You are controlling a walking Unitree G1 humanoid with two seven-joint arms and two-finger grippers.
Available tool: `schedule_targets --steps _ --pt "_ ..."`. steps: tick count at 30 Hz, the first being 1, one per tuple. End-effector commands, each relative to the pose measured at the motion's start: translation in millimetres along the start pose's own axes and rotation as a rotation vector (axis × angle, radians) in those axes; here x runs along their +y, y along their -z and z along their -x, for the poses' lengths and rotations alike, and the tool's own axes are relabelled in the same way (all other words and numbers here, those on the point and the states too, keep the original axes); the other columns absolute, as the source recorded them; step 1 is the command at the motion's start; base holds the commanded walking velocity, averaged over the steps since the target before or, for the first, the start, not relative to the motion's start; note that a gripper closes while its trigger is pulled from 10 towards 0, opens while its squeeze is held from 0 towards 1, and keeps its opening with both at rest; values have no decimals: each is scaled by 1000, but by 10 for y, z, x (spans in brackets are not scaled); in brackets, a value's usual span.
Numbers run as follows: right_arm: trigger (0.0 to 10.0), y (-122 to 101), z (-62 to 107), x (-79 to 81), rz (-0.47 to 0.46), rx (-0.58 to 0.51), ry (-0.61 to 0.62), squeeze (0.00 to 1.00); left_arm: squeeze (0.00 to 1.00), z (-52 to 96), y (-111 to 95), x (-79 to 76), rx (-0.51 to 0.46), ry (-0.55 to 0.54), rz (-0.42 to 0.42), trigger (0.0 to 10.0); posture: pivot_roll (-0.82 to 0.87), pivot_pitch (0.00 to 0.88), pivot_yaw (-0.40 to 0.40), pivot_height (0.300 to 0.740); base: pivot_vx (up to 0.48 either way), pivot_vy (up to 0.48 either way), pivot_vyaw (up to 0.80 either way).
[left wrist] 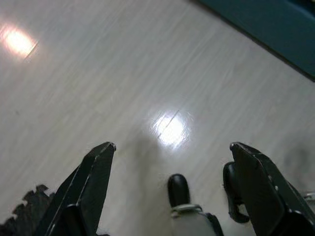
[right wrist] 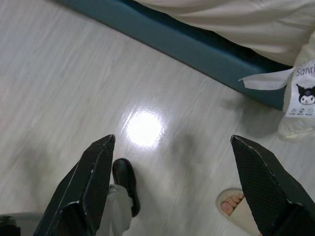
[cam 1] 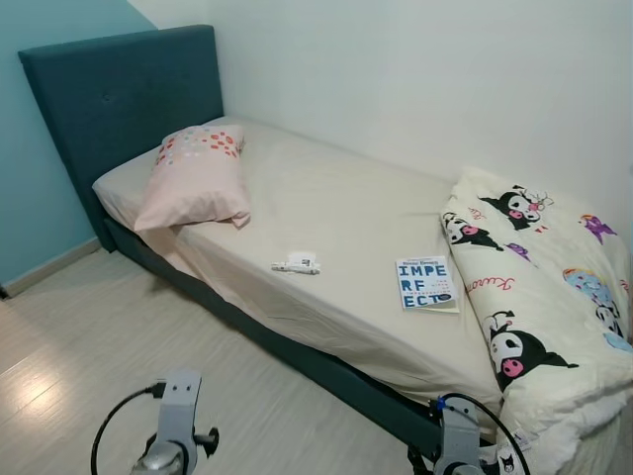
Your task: Clean up the room
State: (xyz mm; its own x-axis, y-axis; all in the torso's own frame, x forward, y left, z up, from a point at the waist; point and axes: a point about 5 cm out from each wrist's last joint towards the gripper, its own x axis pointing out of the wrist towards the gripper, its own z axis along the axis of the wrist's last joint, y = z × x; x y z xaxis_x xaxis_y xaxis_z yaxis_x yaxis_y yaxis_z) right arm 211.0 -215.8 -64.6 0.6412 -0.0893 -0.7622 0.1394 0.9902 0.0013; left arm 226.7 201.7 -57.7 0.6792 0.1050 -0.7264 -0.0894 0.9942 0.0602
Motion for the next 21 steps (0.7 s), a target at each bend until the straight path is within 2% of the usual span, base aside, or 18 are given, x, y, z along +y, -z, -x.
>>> schedule_targets --steps 1,3,7,11,12,13,15,21 --pt "10000 93 18 -43 17 37 13 0 0 10 55 36 24 -5 17 10000 -93 0 -57 740 0 0 -800" --pt "10000 90 20 -51 20 31 23 0 0 13 69 32 26 -5 19 10000 -95 0 -56 740 0 0 -631" --pt "10000 68 16 -42 48 21 25 0 0 12 62 8 16 15 60 10000 -96 0 -57 740 0 0 0" --pt "10000 7 4 25 90 -6 -32 0 0 6 22 39 5 -2 87 10000 -95 0 -58 740 0 0 0" --pt "10000 -43 -3 74 162 -28 -79 0 0 2 -10 74 -5 -19 99 10000 -95 0 -58 740 337 0 0" --pt "10000 -43 -3 74 162 -28 -79 0 0 2 -10 74 -5 -19 99 10000 -95 0 -58 740 337 0 0" --pt "10000 -85 -10 111 255 -37 -99 0 0 -3 -44 89 -15 -22 110 10000 -96 0 -56 740 416 0 600" --pt "10000 -142 -20 143 270 -49 -112 0 0 -21 -143 54 -42 -9 124 10000 -92 0 -58 740 480 0 603"
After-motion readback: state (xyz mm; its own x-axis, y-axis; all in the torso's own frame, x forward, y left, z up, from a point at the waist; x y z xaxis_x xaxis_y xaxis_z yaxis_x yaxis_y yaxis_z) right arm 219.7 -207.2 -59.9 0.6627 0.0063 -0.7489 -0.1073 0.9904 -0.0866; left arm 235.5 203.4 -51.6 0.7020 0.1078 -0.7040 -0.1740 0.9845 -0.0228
